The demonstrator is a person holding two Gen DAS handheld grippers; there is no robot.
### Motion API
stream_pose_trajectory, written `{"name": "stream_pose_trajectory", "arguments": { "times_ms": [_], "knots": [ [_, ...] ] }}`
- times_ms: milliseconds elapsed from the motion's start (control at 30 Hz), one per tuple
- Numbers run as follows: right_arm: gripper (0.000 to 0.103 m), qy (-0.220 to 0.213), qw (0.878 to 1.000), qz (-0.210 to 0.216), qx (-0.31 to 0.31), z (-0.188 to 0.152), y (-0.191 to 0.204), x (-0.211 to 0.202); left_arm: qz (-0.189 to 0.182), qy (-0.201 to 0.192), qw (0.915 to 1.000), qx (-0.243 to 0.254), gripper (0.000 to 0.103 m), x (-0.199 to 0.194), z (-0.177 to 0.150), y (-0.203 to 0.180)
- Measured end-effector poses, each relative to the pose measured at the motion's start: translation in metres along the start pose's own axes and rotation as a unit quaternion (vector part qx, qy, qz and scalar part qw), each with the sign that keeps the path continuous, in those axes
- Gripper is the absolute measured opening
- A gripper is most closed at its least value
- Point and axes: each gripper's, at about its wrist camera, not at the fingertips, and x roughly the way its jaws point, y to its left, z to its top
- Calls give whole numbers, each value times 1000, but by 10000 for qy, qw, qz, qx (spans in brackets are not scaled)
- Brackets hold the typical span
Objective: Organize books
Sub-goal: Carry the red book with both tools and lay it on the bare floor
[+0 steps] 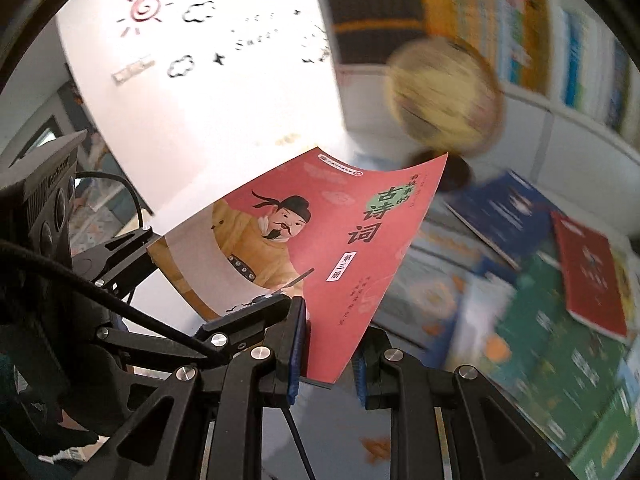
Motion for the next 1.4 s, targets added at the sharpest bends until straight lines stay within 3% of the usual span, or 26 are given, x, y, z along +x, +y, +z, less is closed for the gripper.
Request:
{"name": "stream_pose_trajectory", "arguments": {
  "times_ms": [167, 333, 633, 800, 967, 1233, 1400],
  "knots": [
    [20, 31, 9994, 313, -121, 20, 42, 45, 392, 104, 9991, -131, 65, 2, -13, 58],
    [20, 232, 9992, 332, 10, 29, 55, 87, 281, 229, 9987, -358, 65, 24, -22, 85],
    [22, 548, 9938, 172, 952, 18, 20, 123, -373, 522, 9951, -747, 65, 81, -32, 96],
    [22, 511, 9872, 255, 1486, 16, -1, 134, -530, 591, 9921, -969, 66, 94, -35, 101],
    [23, 596, 9812, 127, 1829, 10, -4, 143, -823, 910, 9821, -1431, 67, 103, -49, 113],
    [25, 988, 9715, 137, 2151, -5, -10, 158, -827, 1411, 9697, -1817, 67, 109, -75, 122],
    [25, 1171, 9622, 47, 2460, -18, -22, 155, -638, 1536, 9699, -1780, 68, 100, -91, 124]
  ]
}}
